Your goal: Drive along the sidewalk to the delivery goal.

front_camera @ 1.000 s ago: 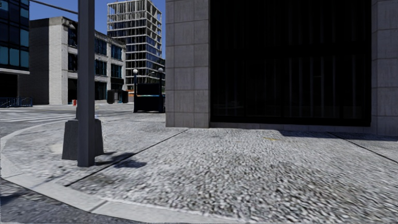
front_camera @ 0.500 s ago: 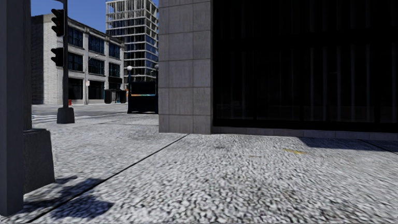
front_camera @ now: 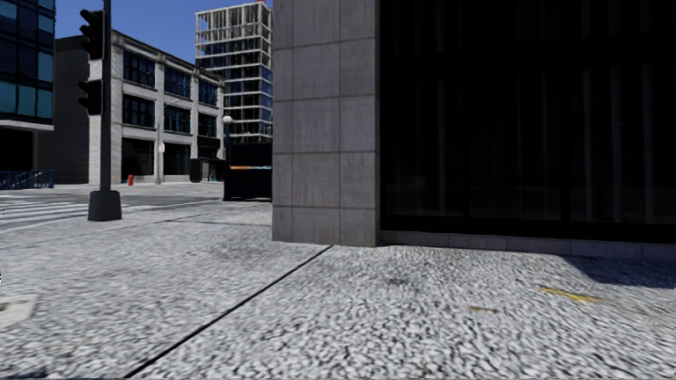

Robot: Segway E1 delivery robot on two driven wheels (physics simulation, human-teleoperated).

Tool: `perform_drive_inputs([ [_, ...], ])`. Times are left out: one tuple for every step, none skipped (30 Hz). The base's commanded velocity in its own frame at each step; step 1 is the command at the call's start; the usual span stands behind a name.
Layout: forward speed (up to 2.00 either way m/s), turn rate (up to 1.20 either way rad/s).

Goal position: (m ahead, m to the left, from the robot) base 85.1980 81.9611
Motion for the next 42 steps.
perform_drive_inputs([
  [1.26,0.46],
  [1.26,0.46],
  [1.25,0.47],
  [1.25,0.48],
  [1.25,0.48],
  [1.25,0.49],
  [1.25,0.5],
  [1.25,0.5],
  [1.25,0.5],
  [1.25,0.5],
  [1.25,0.5],
  [1.25,0.5],
  [1.25,0.5],
  [1.25,0.5],
  [1.25,0.5],
  [1.31,0.5],
  [1.33,0.5],
  [1.34,0.5],
  [1.34,0.5],
  [1.34,0.5],
  [1.35,0.51],
  [1.35,0.52],
  [1.35,0.52],
  [1.35,0.52],
  [1.35,0.52],
  [1.35,0.52],
  [1.35,0.52],
  [1.37,0.53],
  [1.37,0.53],
  [2.0,0.53],
  [2.0,0.53],
  [2.0,0.53],
  [2.0,0.53],
  [2.0,0.53],
  [2.0,0.53],
  [2.0,0.53],
  [2.0,0.5],
  [2.0,0.5],
  [2.0,0.49],
  [2.0,0.49],
  [2.0,0.47],
  [2.0,0.43],
])
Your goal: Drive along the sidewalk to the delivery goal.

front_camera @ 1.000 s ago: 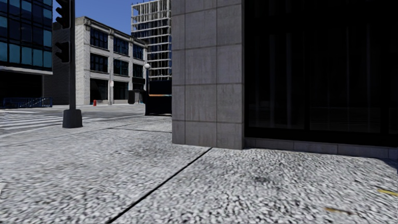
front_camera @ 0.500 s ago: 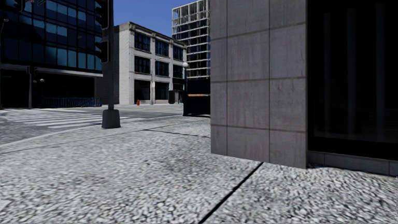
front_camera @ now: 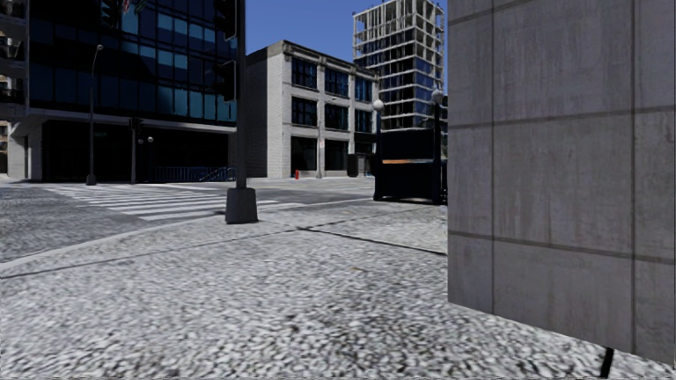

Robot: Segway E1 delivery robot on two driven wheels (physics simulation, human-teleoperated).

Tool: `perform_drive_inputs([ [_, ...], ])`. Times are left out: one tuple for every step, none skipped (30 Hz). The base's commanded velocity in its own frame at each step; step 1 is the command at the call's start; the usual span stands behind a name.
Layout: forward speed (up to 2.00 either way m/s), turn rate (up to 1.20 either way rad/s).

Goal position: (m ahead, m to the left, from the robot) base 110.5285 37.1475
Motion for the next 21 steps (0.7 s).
perform_drive_inputs([
  [2.0,0.43],
  [2.0,0.42],
  [2.0,0.3],
  [2.0,0.0],
  [2.0,0.0],
  [2.0,0.0],
  [2.0,0.0],
  [2.0,0.0],
  [2.0,0.0],
  [2.0,0.0],
  [2.0,0.0],
  [2.0,0.0],
  [2.0,0.0],
  [2.0,0.0],
  [2.0,0.0],
  [2.0,0.0],
  [2.0,0.0],
  [2.0,0.0],
  [2.0,0.0],
  [2.0,0.0],
  [2.0,-0.02],
])
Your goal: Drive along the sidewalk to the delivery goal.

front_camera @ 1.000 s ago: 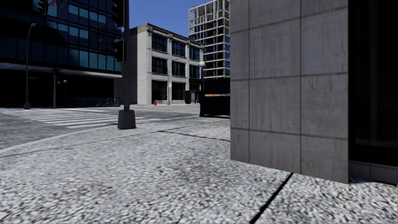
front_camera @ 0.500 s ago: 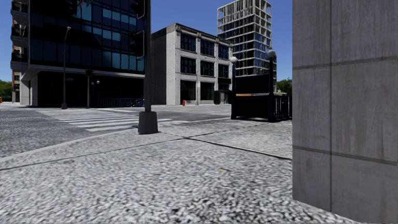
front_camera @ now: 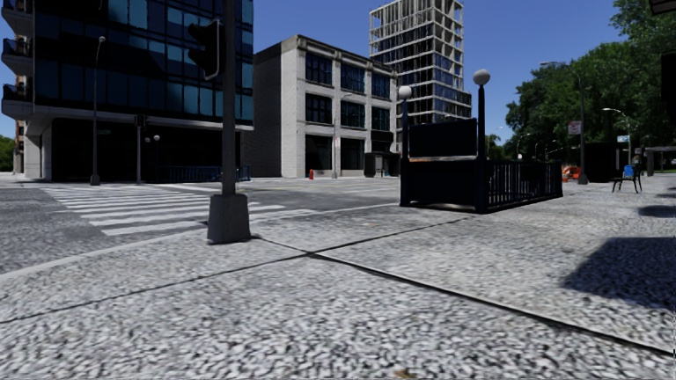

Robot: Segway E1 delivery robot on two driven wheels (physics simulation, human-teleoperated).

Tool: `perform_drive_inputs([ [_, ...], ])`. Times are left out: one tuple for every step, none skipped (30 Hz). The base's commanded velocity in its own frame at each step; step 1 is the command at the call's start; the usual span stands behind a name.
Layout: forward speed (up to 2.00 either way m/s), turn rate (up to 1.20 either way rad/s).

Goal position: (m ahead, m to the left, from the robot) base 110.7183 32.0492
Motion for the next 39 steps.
perform_drive_inputs([
  [2.0,-0.16],
  [2.0,-0.27],
  [2.0,-0.29],
  [2.0,-0.29],
  [2.0,-0.3],
  [2.0,-0.3],
  [2.0,-0.3],
  [2.0,-0.3],
  [2.0,-0.3],
  [2.0,-0.3],
  [2.0,-0.3],
  [2.0,-0.27],
  [2.0,-0.27],
  [2.0,-0.16],
  [2.0,-0.11],
  [2.0,0.0],
  [2.0,0.0],
  [2.0,0.0],
  [2.0,0.0],
  [2.0,0.0],
  [2.0,0.0],
  [2.0,0.0],
  [2.0,0.0],
  [2.0,0.0],
  [2.0,0.0],
  [2.0,0.0],
  [2.0,0.0],
  [2.0,0.0],
  [2.0,0.0],
  [2.0,0.03],
  [2.0,0.03],
  [2.0,0.11],
  [2.0,0.21],
  [2.0,0.31],
  [2.0,0.37],
  [2.0,0.37],
  [2.0,0.39],
  [2.0,0.41],
  [2.0,0.43],
])
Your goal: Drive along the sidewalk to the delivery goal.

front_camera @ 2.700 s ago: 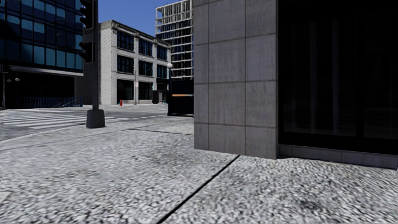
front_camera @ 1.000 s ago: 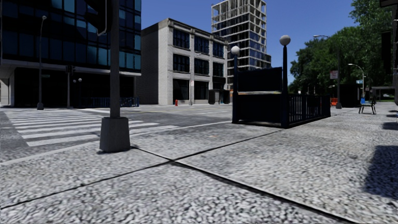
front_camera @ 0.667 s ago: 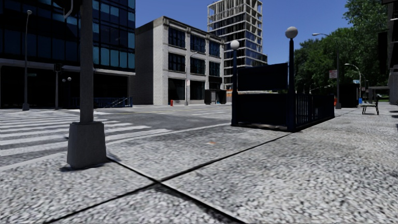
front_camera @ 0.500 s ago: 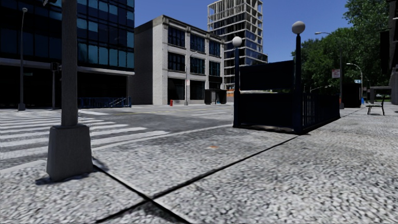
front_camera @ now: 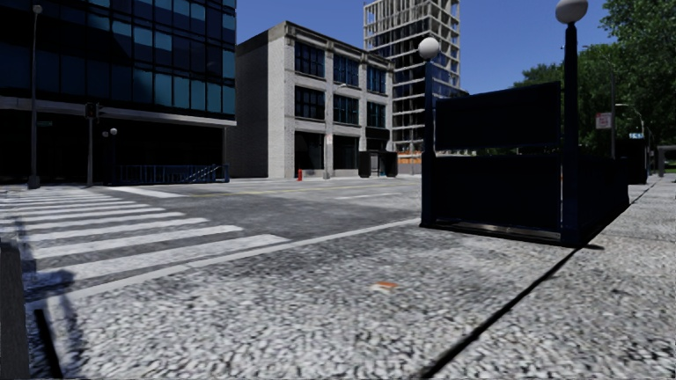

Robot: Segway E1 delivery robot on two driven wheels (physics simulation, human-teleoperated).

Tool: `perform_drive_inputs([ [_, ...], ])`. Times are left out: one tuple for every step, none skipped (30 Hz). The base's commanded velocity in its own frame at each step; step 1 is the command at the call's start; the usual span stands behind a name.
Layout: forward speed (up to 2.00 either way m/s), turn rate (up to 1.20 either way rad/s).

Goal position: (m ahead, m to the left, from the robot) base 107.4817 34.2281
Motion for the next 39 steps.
perform_drive_inputs([
  [2.0,0.44],
  [2.0,0.44],
  [2.0,0.44],
  [2.0,0.51],
  [2.0,0.53],
  [2.0,0.54],
  [2.0,0.54],
  [2.0,0.54],
  [2.0,0.54],
  [2.0,0.54],
  [2.0,0.54],
  [2.0,0.55],
  [2.0,0.55],
  [1.93,0.55],
  [1.83,0.55],
  [1.83,0.55],
  [1.79,0.56],
  [1.78,0.56],
  [1.77,0.56],
  [1.77,0.56],
  [1.77,0.56],
  [1.77,0.56],
  [1.76,0.56],
  [1.76,0.56],
  [1.72,0.56],
  [1.72,0.56],
  [1.71,0.56],
  [1.69,0.56],
  [1.66,0.56],
  [1.65,0.56],
  [1.65,0.56],
  [1.65,0.56],
  [1.64,0.56],
  [1.64,0.56],
  [1.64,0.56],
  [1.64,0.56],
  [1.64,0.56],
  [1.64,0.56],
  [1.64,0.56],
])
